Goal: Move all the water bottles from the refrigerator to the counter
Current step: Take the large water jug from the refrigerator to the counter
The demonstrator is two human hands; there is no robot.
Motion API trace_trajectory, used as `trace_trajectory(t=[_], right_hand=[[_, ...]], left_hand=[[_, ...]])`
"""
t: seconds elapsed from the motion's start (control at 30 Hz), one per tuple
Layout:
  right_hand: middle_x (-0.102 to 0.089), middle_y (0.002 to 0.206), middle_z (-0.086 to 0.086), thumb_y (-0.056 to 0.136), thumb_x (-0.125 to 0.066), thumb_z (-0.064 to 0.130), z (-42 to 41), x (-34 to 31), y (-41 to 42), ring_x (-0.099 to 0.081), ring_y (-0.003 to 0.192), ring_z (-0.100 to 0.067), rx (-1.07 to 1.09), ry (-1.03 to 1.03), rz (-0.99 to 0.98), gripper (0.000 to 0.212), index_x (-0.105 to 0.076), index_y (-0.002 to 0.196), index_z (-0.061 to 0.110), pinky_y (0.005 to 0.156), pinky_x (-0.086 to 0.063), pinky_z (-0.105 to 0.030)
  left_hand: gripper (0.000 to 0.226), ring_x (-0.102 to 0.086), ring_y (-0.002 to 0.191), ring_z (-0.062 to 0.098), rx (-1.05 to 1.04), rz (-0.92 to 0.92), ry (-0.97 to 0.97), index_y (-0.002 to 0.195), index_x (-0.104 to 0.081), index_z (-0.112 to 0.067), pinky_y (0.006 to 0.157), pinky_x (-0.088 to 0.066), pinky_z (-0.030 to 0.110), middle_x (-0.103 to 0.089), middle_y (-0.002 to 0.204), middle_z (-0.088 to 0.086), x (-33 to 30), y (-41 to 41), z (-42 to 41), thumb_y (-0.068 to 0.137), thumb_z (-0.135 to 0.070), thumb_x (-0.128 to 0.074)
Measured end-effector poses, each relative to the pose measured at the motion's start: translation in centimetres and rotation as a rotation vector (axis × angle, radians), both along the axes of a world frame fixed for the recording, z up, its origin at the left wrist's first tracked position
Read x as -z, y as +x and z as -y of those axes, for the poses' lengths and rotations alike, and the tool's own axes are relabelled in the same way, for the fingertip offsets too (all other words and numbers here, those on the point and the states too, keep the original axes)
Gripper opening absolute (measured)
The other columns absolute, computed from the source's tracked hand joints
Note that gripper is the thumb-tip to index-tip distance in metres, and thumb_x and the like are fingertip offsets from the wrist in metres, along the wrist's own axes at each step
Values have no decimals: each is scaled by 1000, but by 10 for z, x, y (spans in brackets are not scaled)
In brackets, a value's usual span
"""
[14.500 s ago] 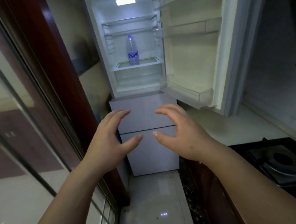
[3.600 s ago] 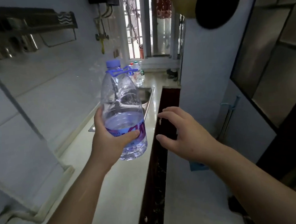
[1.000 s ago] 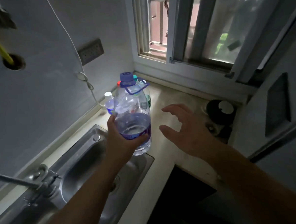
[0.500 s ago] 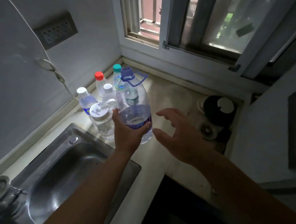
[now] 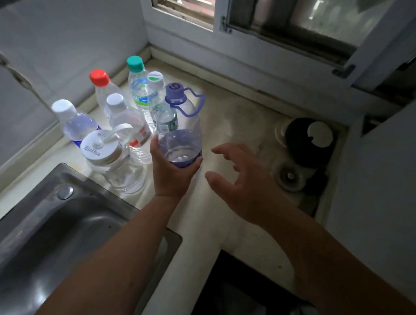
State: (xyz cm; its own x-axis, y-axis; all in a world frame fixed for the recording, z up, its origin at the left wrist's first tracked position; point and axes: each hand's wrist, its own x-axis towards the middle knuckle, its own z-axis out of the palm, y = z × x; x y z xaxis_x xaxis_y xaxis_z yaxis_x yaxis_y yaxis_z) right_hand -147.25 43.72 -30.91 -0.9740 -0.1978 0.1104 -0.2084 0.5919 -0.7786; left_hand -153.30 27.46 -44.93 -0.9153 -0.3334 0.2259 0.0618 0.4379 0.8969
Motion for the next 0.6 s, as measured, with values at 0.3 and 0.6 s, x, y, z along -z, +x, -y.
trace_trajectory(t=[0.3, 0.6], right_hand=[[-45, 109, 22, 84, -67, 30, -7, -1, -1, -41, 105, 16, 6, -35, 63, 41, -54, 123, 24, 81, -32, 3], [-49, 111, 12, 84, -67, 28, -6, -22, 11, -43, 100, 18, -41, -59, -7, 39, -56, 120, 19, 80, -33, 2]], left_hand=[[123, -52, 128, 22, 29, 95, 19, 148, -10, -18, 101, -49, 41, -45, 145, 10, 3, -7, -3, 60, -43, -92], [86, -55, 104, 7, 9, 266, 25, 139, -42, -17, 74, -39, 4, -58, 119, -7, -42, 16, 1, 68, -28, -88]])
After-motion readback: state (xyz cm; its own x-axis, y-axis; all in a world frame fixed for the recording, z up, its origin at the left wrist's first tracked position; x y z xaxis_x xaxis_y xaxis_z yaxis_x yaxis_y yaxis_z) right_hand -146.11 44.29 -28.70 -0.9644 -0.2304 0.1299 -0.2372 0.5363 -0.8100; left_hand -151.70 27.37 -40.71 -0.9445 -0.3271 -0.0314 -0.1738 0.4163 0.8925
